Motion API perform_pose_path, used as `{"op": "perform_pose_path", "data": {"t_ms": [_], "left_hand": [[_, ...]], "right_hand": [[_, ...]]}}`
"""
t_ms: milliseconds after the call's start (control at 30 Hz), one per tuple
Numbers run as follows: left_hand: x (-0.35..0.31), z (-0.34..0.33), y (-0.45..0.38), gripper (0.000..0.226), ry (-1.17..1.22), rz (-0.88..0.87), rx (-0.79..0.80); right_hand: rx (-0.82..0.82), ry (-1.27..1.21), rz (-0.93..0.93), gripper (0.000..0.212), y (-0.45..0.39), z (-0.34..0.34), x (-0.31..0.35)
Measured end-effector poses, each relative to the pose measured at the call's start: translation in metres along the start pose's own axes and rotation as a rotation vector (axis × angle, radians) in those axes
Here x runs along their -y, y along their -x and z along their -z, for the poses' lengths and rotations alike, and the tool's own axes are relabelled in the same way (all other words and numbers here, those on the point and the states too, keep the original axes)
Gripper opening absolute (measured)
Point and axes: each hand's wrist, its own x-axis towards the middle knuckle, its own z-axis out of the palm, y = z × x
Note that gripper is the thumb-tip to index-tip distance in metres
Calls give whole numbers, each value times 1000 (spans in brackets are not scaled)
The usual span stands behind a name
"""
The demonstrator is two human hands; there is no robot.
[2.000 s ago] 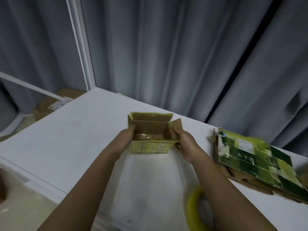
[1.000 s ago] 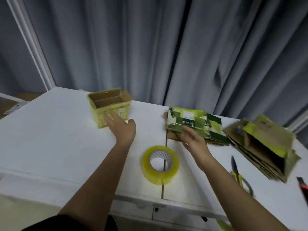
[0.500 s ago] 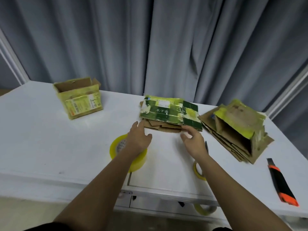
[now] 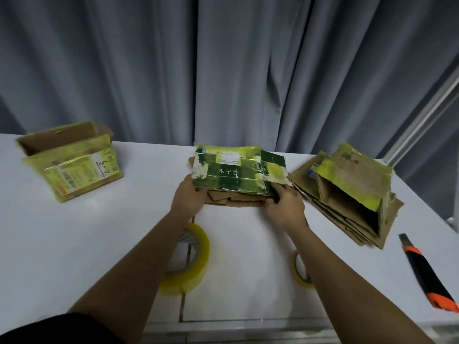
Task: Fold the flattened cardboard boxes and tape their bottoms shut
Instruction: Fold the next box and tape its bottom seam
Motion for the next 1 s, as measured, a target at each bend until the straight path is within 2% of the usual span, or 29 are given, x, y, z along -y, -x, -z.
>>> {"op": "perform_pose_path", "data": {"t_ms": [267, 433, 633, 800, 900, 1000], "left_hand": [[-12, 6, 27, 39, 194, -81, -172], [-13, 5, 20, 39, 294, -38, -222], [-26, 9, 25, 43, 334, -80, -146], [-44, 21, 55, 57, 380, -148, -24], [-53, 26, 66, 62, 363, -171, -53], [-66, 33, 75, 65, 344, -172, -89]], "right_hand": [[-110, 32, 237, 18, 6, 12, 0], [-136, 83, 377, 20, -2, 14, -6], [-266, 31, 344, 37, 0, 27, 10], [-408, -204, 257, 34, 15, 49, 29], [-498, -393, 201, 31, 25, 72, 43], [-515, -542, 195, 30, 37, 95, 54]]}}
